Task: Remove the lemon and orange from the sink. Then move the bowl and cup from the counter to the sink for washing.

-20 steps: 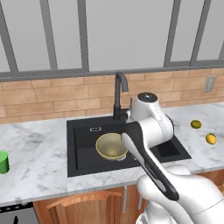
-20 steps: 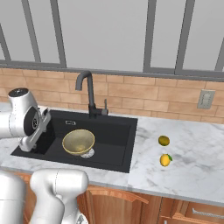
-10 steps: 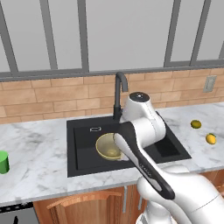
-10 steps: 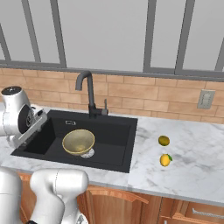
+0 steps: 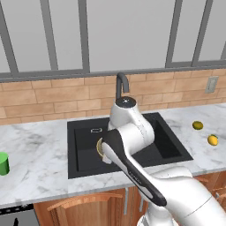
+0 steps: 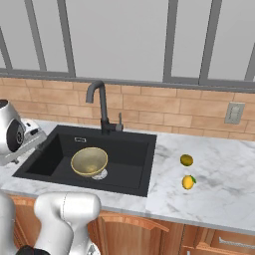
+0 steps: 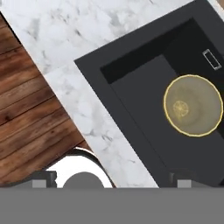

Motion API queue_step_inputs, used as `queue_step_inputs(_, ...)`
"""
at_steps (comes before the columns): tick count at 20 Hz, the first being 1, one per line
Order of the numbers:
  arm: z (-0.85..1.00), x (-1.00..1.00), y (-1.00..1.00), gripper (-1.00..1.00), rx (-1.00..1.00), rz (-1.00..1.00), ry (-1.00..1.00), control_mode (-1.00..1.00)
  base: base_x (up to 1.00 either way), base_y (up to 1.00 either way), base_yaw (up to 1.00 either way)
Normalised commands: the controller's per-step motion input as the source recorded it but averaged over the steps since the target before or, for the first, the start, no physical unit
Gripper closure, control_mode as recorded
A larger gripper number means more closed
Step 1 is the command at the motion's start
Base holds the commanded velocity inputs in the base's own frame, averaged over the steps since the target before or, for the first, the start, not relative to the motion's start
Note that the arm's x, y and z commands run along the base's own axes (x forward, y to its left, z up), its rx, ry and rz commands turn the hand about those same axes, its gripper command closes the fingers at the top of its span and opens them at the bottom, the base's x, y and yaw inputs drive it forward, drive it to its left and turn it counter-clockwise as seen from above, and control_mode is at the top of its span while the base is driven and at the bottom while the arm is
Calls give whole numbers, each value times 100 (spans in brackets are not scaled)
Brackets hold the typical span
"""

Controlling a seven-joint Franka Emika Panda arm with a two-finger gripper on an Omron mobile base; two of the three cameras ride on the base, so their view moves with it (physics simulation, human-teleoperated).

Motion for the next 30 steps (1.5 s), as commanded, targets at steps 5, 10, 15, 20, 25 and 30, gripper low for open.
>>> queue_step_inputs(5,0,0,37,-100,2,-28,0,-100,0,0,0)
queue_step_inputs(10,1,0,34,-100,1,-22,0,-100,0,0,0)
queue_step_inputs(15,0,0,30,-100,1,-22,0,-100,0,0,0)
queue_step_inputs(20,2,0,26,-100,2,-18,0,-100,0,0,0)
queue_step_inputs(25,4,0,26,-100,3,-11,0,-100,0,0,0)
queue_step_inputs(30,1,0,31,-100,3,-7,0,-100,0,0,0)
